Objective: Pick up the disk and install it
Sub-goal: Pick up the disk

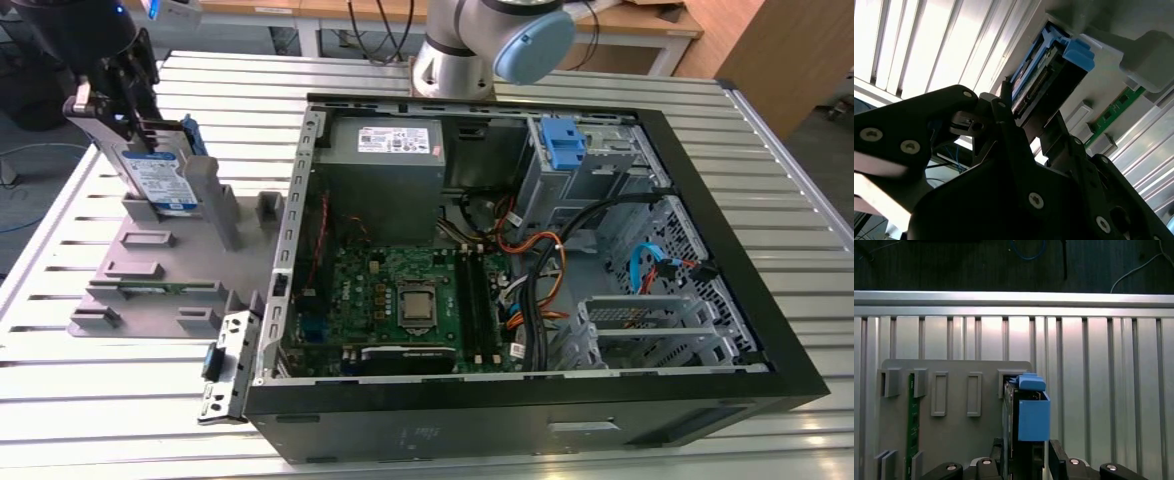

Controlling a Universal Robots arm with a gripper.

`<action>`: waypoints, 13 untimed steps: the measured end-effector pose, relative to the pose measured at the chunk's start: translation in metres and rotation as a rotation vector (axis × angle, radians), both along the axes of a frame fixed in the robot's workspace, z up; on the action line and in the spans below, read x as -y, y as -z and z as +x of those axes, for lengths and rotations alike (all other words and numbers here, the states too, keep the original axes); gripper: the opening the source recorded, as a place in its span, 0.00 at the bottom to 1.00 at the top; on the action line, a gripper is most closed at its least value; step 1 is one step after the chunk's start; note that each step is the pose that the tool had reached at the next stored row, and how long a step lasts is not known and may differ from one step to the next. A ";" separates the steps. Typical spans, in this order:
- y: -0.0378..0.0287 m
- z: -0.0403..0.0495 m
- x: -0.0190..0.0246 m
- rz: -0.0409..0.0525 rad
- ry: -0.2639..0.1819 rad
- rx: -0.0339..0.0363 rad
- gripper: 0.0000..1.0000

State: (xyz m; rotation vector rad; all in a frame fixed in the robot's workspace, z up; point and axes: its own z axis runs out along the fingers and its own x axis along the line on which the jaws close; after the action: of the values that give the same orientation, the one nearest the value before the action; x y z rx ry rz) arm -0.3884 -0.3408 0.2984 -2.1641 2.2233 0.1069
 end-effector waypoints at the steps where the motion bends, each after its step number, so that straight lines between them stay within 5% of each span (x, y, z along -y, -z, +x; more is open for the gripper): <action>1: 0.0001 0.0000 0.0000 -0.0004 0.000 0.0009 0.48; 13: -0.0024 0.0000 -0.0001 -0.0002 0.000 0.0019 0.48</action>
State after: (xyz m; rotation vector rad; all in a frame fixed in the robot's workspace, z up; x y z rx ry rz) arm -0.3884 -0.3406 0.3008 -2.1636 2.2222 0.1047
